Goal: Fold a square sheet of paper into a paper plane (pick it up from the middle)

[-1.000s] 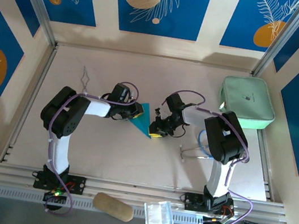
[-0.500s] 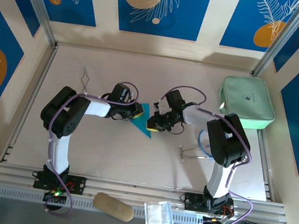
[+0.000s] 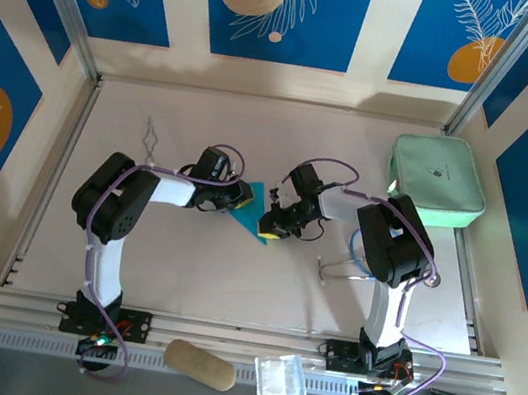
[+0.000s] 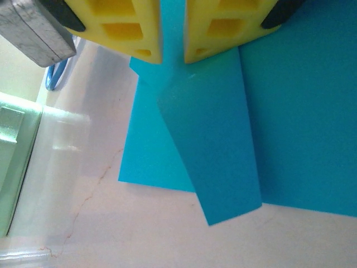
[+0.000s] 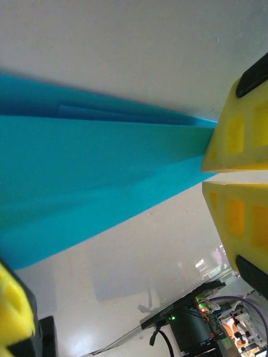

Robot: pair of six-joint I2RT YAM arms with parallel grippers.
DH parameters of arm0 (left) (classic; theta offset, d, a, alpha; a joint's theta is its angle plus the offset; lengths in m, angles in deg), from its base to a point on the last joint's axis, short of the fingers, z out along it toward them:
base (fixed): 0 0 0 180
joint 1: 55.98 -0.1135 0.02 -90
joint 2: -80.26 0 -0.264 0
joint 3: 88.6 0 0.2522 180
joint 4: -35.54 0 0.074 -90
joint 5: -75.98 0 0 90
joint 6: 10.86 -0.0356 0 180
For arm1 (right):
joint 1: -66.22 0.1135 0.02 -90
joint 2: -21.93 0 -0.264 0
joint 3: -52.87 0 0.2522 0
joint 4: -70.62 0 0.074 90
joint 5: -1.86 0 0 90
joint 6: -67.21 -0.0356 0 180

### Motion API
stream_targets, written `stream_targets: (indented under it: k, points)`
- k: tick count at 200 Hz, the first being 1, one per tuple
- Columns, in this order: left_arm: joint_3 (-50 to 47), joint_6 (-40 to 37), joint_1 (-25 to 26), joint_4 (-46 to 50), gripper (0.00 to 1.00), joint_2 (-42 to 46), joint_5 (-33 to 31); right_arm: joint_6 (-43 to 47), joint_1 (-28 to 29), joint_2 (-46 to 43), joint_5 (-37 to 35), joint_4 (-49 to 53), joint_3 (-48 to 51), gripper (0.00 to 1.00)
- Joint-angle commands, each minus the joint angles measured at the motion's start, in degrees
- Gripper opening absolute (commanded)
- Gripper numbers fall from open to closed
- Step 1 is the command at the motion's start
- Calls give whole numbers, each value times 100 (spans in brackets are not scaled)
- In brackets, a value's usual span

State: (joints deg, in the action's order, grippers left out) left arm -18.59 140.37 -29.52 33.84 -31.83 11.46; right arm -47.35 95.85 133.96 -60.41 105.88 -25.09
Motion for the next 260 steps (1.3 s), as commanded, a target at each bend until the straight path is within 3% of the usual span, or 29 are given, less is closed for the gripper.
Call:
stream_targets:
  k: [1,79,141,260]
  points:
    - [-149,77,-49,105,18,-174,-105,147,25,160,192,247,-151,14]
    - [-237,103,-44,62,18,-186,-148,300,87,235,100,434,-224,14]
    - [-310,137,-44,2,17,-168,-196,153,14,-559,257,149,206,19]
    - [-391,231,-44,-99,17,-190,-211,446,225,62,93,423,119,18]
